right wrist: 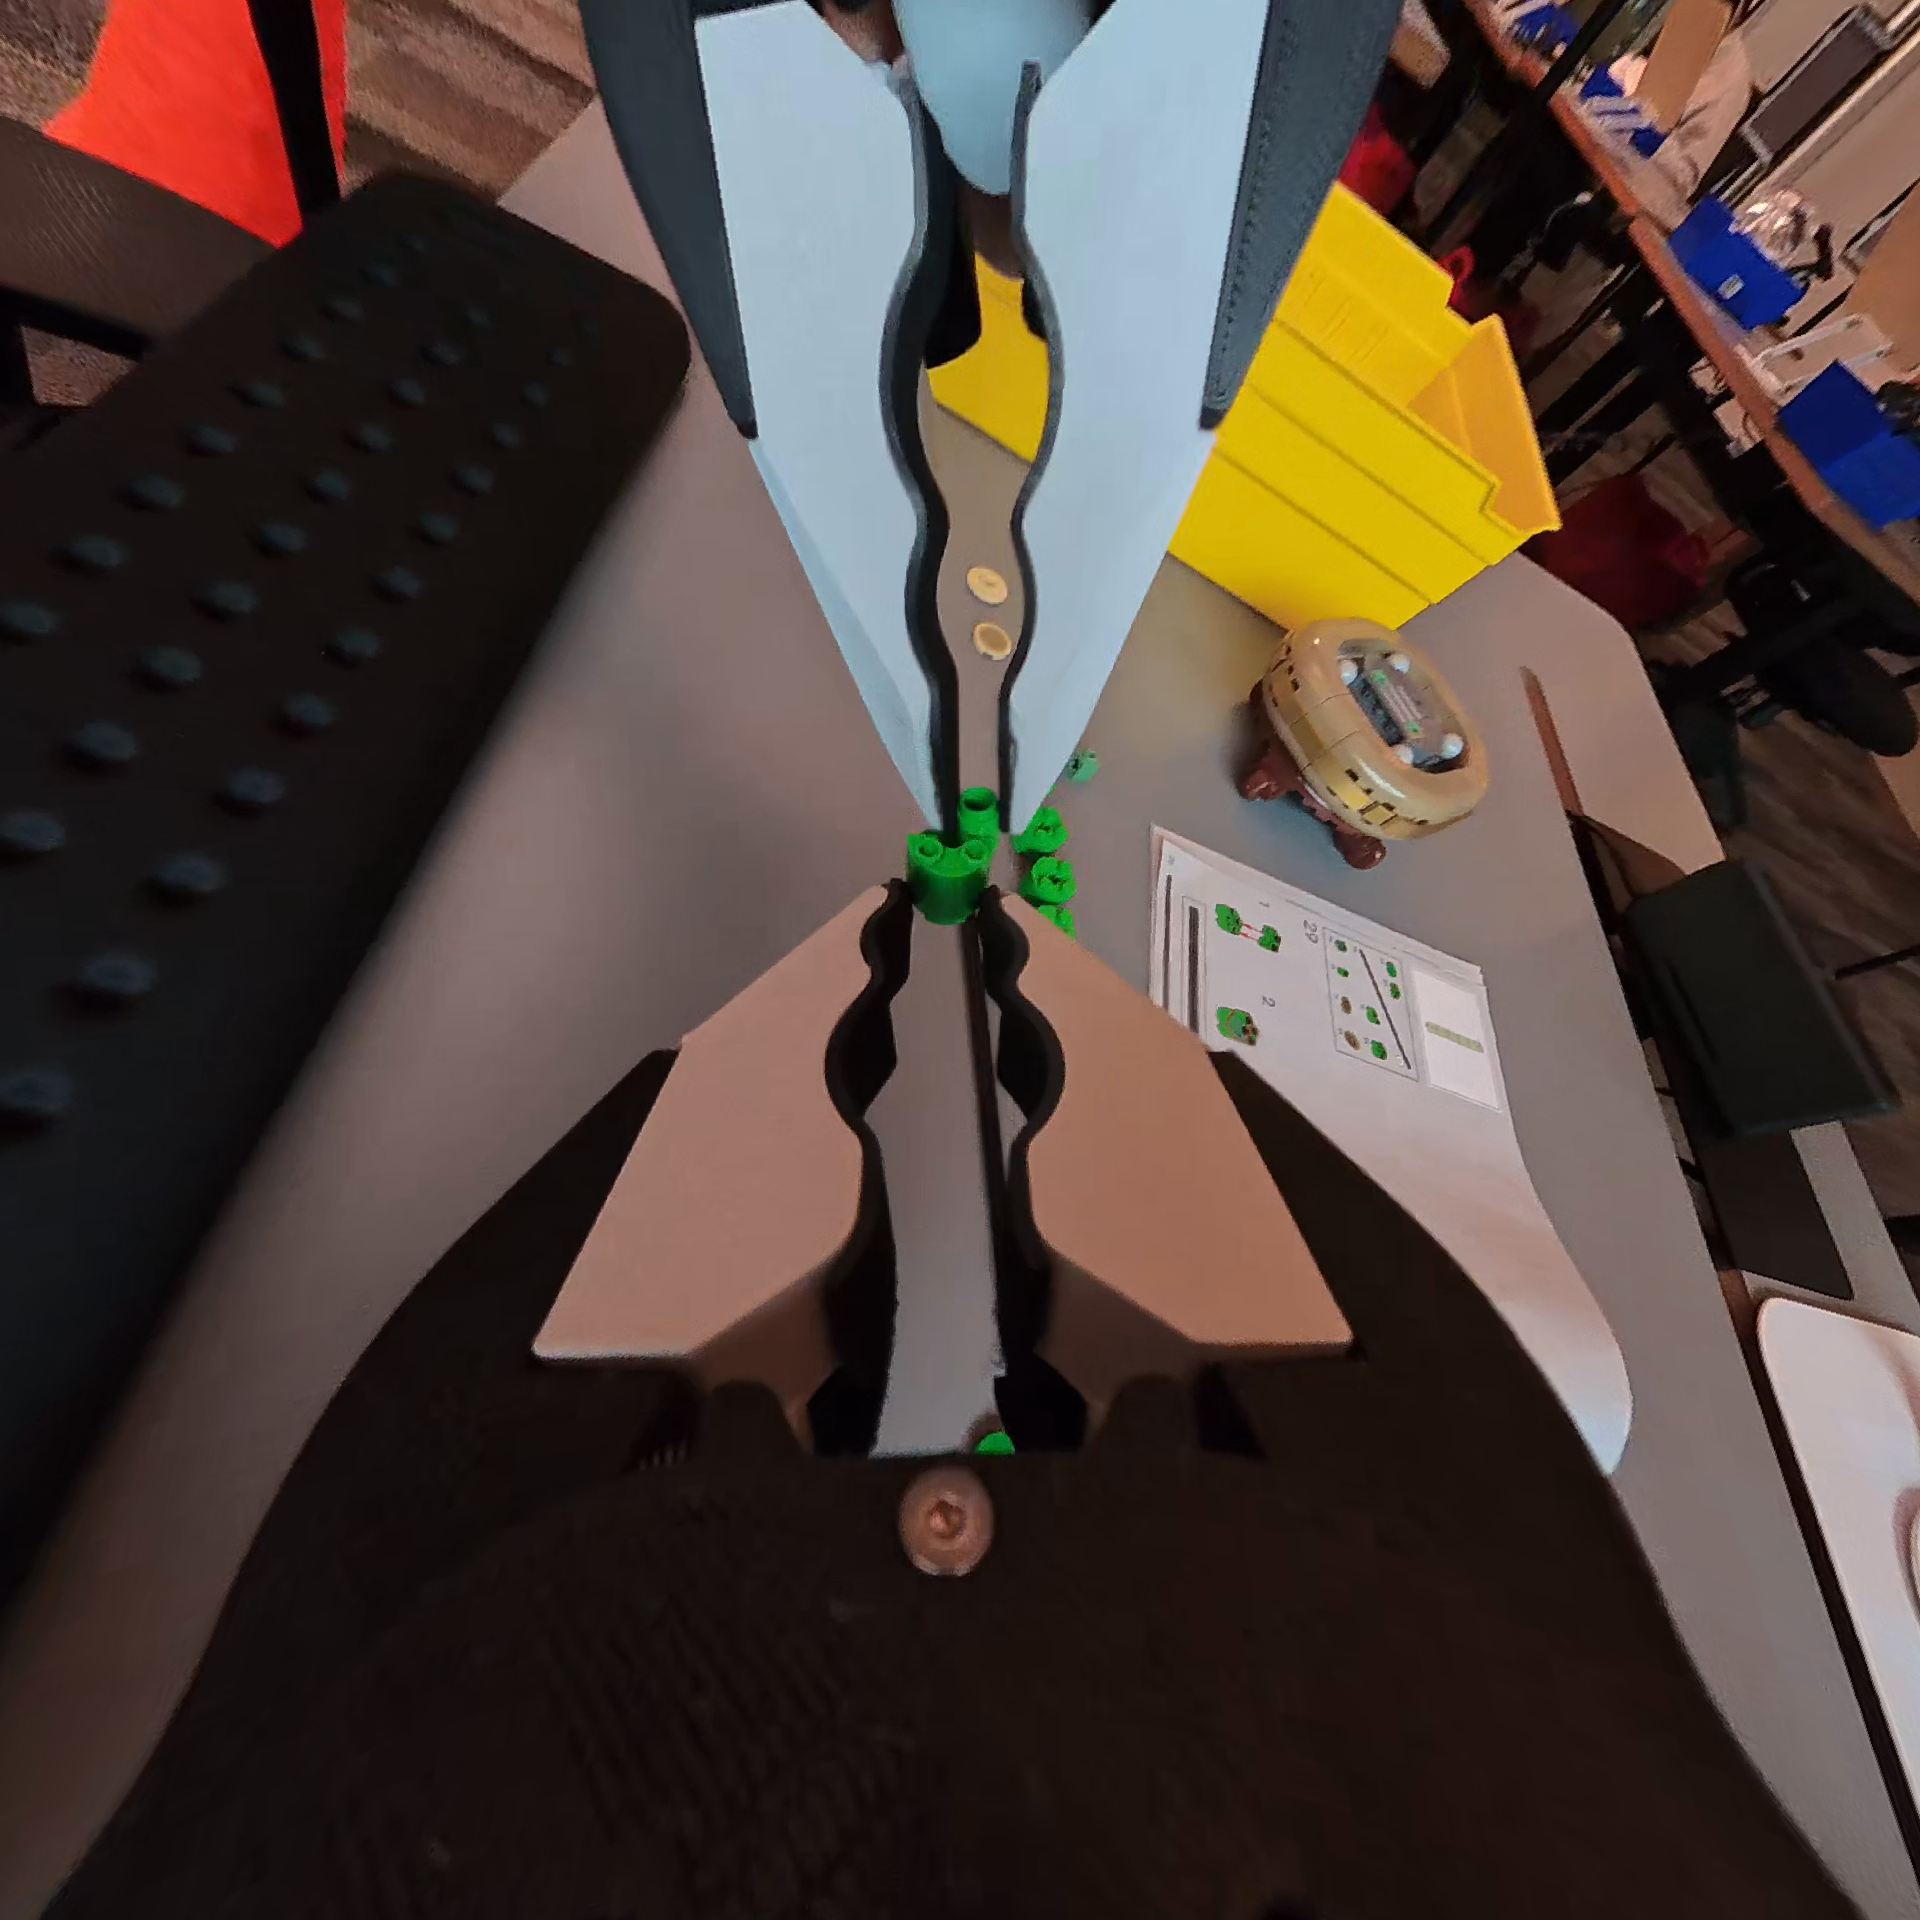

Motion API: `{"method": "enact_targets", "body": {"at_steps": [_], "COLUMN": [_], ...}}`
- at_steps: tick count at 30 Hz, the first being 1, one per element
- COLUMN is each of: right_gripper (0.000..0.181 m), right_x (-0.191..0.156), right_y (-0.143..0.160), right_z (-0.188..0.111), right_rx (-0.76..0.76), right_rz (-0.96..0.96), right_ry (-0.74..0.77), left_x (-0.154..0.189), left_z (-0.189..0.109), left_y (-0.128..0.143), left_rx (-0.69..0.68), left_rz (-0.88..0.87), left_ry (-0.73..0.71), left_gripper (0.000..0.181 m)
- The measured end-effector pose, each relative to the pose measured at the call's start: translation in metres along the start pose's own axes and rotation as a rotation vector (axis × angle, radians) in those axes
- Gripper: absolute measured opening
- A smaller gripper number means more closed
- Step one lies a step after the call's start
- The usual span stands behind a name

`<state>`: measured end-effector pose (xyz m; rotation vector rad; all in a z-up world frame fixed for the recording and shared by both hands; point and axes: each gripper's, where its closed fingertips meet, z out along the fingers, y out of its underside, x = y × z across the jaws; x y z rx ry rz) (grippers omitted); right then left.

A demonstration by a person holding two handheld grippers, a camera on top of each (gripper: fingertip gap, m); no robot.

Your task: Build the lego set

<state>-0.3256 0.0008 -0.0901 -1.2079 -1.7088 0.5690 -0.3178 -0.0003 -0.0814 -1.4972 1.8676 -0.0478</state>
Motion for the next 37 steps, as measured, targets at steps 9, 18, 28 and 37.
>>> {"method": "enact_targets", "body": {"at_steps": [9, 18, 28, 37], "right_gripper": [0.011, 0.011, 0.009, 0.000], "right_x": [0.007, 0.006, 0.006, 0.021], "right_y": [-0.016, -0.030, -0.035, 0.012], "right_z": [-0.008, -0.013, -0.014, -0.036], "right_rx": [0.100, 0.120, 0.135, -0.088], "right_rz": [-0.091, -0.230, -0.181, -0.100], "right_ry": [0.082, 0.153, 0.138, 0.116], "left_x": [-0.006, -0.005, -0.006, 0.004], "left_z": [-0.015, -0.027, -0.029, 0.001], "left_y": [-0.010, -0.015, -0.005, 0.019], "left_rx": [0.079, 0.142, 0.058, 0.008], "left_rz": [-0.021, -0.064, 0.016, -0.061], "left_ry": [-0.022, 0.000, -0.053, -0.043], "left_gripper": [0.006, 0.005, 0.006, 0.006]}}
